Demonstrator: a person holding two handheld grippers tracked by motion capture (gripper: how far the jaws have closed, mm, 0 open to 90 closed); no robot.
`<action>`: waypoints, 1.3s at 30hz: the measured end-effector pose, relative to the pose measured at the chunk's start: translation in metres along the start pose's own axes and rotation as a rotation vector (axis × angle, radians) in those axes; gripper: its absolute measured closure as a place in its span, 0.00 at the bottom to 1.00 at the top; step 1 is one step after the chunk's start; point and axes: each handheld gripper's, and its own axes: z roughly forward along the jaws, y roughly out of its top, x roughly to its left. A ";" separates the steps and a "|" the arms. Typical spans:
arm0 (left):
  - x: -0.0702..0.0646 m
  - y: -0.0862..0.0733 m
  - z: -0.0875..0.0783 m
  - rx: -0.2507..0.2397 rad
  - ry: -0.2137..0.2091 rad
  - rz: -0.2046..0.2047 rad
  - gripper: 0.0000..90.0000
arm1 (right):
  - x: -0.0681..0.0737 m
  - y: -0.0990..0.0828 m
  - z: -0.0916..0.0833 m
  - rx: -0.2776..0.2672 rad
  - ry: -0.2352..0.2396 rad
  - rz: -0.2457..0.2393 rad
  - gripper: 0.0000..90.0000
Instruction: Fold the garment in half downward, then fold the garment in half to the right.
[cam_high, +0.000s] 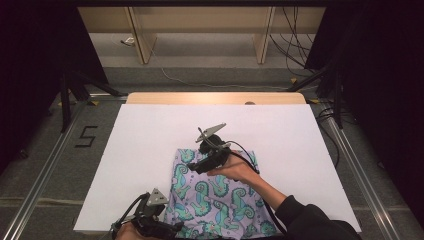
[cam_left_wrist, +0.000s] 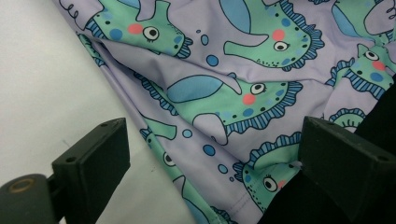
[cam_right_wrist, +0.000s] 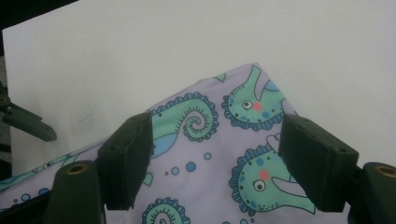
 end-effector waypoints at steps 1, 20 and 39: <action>0.000 0.000 0.000 0.000 0.000 0.000 0.10 | -0.001 0.001 0.001 -0.003 0.001 -0.007 0.31; -0.001 0.000 0.006 0.046 0.004 0.002 0.09 | -0.008 0.008 0.013 0.015 -0.005 0.007 0.31; -0.003 -0.001 0.013 0.106 0.002 0.016 0.17 | -0.007 0.012 0.018 0.031 -0.014 -0.002 0.31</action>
